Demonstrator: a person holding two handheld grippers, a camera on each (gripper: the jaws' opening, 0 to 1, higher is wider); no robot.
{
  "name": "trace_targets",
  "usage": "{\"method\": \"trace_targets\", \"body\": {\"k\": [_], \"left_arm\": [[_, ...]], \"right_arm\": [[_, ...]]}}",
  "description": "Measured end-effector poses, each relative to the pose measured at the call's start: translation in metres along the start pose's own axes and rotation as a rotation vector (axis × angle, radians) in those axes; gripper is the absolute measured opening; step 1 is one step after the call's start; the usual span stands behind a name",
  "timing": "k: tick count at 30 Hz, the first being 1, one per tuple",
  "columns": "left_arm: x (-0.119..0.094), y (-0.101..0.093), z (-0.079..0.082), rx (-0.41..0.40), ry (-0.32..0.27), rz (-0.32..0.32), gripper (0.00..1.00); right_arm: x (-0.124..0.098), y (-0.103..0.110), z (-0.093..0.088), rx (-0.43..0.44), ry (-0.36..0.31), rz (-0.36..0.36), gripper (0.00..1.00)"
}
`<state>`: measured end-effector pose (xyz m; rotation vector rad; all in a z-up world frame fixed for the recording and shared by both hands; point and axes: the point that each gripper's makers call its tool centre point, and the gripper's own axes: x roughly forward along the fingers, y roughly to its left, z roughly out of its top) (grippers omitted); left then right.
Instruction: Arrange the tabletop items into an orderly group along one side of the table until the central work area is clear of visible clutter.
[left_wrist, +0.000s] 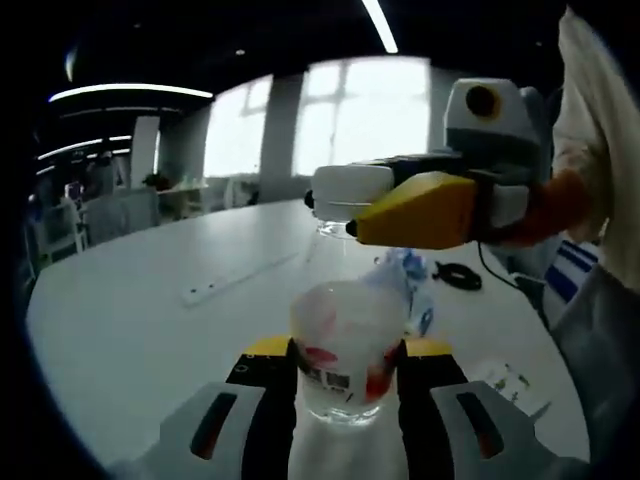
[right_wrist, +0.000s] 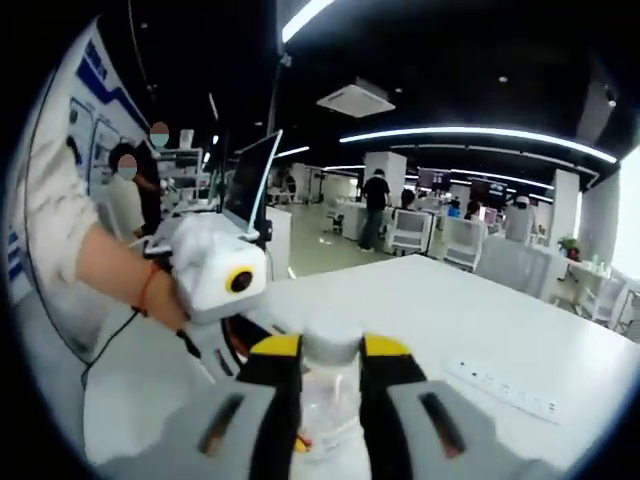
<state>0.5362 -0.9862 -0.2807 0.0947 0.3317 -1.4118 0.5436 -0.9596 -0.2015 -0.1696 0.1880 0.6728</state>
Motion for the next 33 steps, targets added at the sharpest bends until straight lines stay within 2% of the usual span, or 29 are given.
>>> {"method": "trace_targets", "body": {"k": [10, 21, 25, 31, 33], "left_arm": [[0.001, -0.003, -0.011, 0.000, 0.037, -0.013, 0.35], [0.000, -0.004, -0.011, -0.009, 0.027, -0.018, 0.36], [0.000, -0.005, -0.012, -0.038, 0.033, -0.023, 0.36], [0.000, -0.006, -0.014, -0.069, 0.045, -0.022, 0.44], [0.000, -0.008, -0.015, -0.056, 0.049, -0.025, 0.43]], "right_arm": [[0.001, 0.003, -0.010, 0.008, 0.015, -0.029, 0.17], [0.000, 0.005, -0.008, -0.004, 0.004, -0.051, 0.17], [-0.001, 0.006, -0.008, -0.012, 0.004, -0.046, 0.17], [-0.003, 0.006, -0.009, -0.008, 0.008, -0.047, 0.18], [-0.003, 0.007, -0.009, -0.009, 0.009, -0.047, 0.18]]}}
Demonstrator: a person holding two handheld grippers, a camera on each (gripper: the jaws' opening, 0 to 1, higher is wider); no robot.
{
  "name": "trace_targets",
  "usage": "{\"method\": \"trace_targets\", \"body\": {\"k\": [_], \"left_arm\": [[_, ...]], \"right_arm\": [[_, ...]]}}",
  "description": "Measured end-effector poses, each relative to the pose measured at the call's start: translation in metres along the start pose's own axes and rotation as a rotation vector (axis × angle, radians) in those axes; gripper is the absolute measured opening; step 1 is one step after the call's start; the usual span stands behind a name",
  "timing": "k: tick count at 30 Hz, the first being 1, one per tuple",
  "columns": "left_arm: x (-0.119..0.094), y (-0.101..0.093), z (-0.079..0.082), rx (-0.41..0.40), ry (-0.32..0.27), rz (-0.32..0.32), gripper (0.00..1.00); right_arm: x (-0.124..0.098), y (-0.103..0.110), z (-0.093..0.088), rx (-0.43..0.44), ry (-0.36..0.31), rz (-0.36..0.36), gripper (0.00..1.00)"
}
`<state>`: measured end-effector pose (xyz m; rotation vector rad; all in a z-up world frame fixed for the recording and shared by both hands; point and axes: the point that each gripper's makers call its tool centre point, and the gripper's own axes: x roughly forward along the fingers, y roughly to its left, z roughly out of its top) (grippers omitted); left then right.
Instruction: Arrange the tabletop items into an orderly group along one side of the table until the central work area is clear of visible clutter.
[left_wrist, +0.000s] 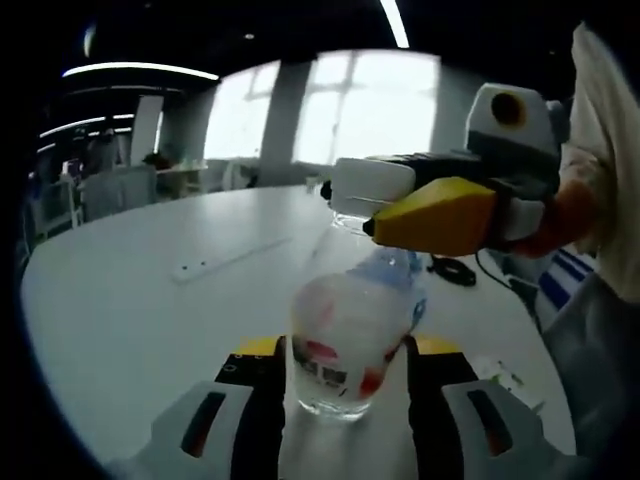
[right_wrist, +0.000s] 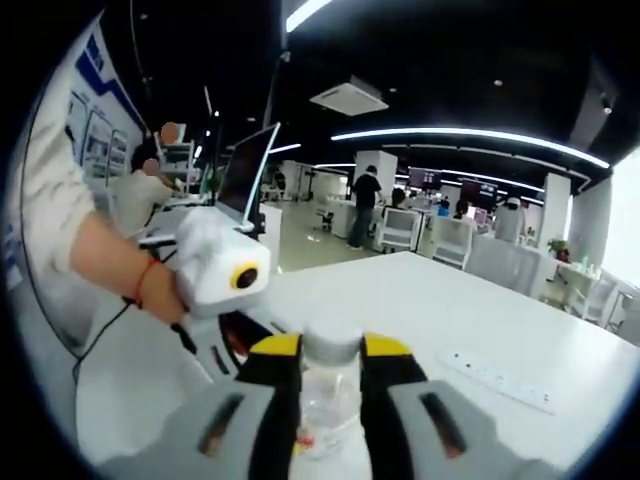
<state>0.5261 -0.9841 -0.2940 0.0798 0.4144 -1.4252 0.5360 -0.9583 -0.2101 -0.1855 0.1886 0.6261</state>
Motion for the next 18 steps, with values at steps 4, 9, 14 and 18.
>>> {"method": "trace_targets", "body": {"k": [4, 9, 14, 18], "left_arm": [[0.000, -0.001, -0.001, -0.016, 0.001, 0.003, 0.47], [-0.002, -0.003, -0.001, -0.046, 0.002, 0.011, 0.63], [-0.007, -0.002, -0.005, -0.070, 0.019, 0.027, 0.75], [-0.013, -0.005, -0.003, -0.079, 0.002, 0.033, 0.79]], "right_arm": [[-0.001, 0.000, 0.000, -0.001, 0.000, -0.002, 0.18], [-0.002, 0.002, -0.001, -0.011, 0.004, 0.004, 0.18], [-0.003, 0.002, -0.001, -0.014, 0.006, 0.001, 0.18], [-0.004, 0.004, -0.001, -0.025, 0.009, 0.000, 0.19]]}}
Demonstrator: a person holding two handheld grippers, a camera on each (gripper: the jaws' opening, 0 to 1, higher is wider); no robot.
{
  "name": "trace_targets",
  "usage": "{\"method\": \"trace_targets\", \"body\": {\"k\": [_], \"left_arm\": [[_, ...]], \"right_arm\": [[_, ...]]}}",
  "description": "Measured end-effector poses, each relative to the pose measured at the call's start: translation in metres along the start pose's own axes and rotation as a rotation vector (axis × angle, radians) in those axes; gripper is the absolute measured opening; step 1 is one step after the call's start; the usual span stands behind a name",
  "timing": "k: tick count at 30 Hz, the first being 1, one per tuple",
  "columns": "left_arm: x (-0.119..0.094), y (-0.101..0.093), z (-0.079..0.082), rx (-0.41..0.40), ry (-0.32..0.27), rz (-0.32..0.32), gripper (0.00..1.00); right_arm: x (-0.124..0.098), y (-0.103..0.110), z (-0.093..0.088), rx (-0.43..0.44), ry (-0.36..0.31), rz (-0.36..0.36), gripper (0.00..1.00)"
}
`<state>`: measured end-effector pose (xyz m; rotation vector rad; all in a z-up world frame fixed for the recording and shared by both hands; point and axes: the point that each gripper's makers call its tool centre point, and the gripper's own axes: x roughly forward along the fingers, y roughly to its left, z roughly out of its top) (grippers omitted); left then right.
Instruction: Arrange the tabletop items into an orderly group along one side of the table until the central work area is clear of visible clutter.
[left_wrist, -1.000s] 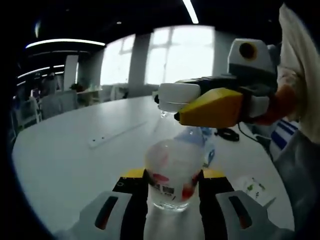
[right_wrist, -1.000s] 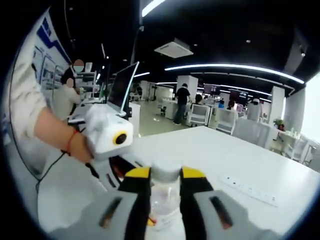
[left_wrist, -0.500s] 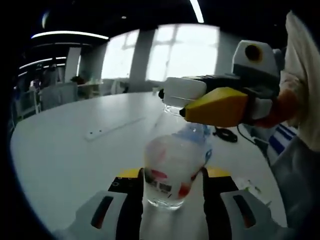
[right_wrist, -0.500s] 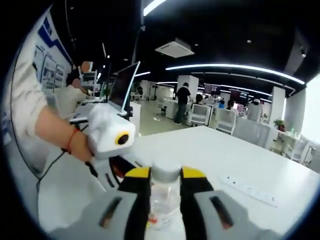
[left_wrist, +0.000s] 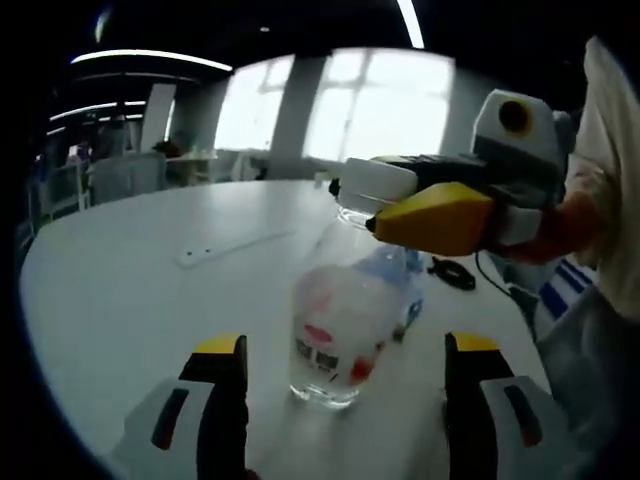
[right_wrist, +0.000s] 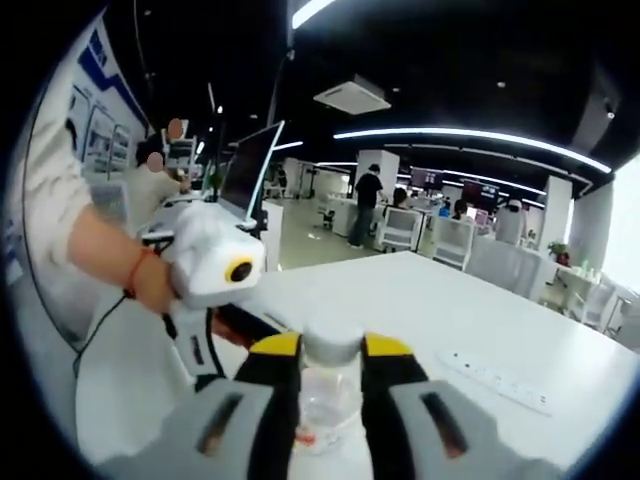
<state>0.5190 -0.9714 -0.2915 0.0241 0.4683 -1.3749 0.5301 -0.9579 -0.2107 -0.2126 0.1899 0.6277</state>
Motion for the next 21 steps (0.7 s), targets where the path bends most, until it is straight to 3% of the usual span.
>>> {"method": "trace_targets", "body": {"k": [10, 21], "left_arm": [[-0.010, -0.012, -0.005, -0.030, -0.008, 0.002, 0.96], [-0.024, -0.019, -0.010, -0.052, -0.016, 0.027, 0.92]], "right_arm": [[-0.002, 0.001, 0.000, -0.011, -0.001, -0.008, 0.19], [-0.002, -0.001, -0.002, -0.007, 0.004, -0.012, 0.20]]}}
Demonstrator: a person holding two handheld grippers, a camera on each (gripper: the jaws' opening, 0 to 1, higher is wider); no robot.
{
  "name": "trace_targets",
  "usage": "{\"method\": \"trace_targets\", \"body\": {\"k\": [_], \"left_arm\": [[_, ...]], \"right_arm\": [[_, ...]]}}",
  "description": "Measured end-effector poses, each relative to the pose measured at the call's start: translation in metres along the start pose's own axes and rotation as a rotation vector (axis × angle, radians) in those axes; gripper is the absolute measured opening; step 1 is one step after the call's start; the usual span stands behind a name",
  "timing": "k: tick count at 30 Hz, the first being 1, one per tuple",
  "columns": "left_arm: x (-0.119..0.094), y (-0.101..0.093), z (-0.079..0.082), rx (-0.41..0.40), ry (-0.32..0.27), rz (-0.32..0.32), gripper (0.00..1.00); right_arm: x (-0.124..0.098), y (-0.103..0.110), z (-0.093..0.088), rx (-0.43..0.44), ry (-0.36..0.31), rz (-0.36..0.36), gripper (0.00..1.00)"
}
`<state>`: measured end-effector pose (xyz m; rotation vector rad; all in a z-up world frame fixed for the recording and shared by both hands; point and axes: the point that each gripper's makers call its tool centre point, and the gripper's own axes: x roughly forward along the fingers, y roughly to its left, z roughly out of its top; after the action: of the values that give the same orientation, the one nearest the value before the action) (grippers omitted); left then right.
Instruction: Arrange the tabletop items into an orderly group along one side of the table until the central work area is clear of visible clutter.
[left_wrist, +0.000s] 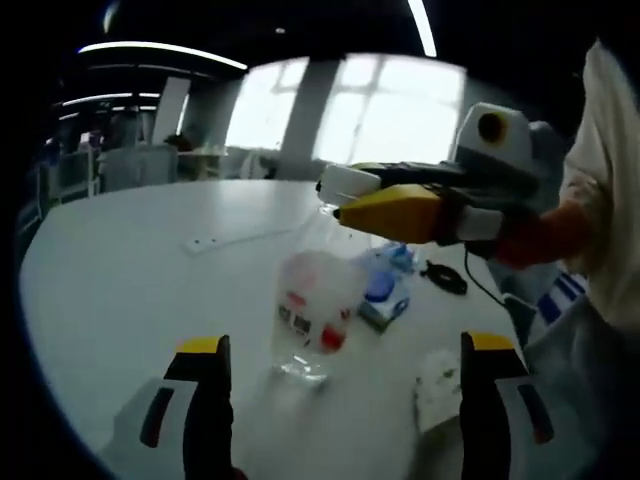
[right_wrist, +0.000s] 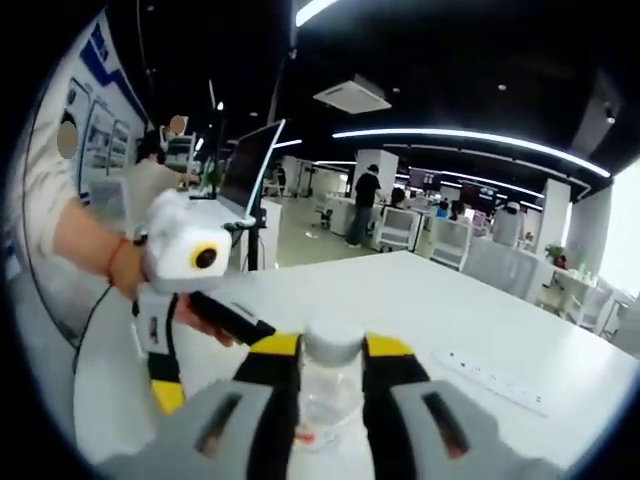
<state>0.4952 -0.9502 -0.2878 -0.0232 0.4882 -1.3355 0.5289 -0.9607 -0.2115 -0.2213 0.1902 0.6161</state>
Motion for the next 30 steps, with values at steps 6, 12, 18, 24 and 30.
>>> {"method": "trace_targets", "body": {"k": [6, 12, 18, 24, 30], "left_arm": [[-0.0032, -0.0053, -0.0006, -0.002, -0.008, 0.005, 0.90], [-0.0060, -0.0046, -0.0002, -0.008, -0.016, 0.015, 0.89], [-0.0073, -0.0034, 0.0016, -0.007, -0.021, 0.018, 0.87], [-0.0080, -0.0024, 0.0009, -0.005, -0.021, 0.020, 0.87], [-0.0086, -0.0021, 0.0017, -0.006, -0.025, 0.024, 0.86]], "right_arm": [[0.0001, -0.0018, -0.0006, 0.014, 0.004, -0.003, 0.20], [-0.0004, -0.0036, -0.0015, 0.018, 0.008, -0.005, 0.20], [0.0010, 0.0007, 0.0005, 0.024, 0.005, 0.014, 0.20], [0.0020, -0.0004, 0.0005, 0.026, 0.010, 0.009, 0.22], [0.0024, -0.0013, -0.0002, 0.034, 0.013, 0.005, 0.25]]}}
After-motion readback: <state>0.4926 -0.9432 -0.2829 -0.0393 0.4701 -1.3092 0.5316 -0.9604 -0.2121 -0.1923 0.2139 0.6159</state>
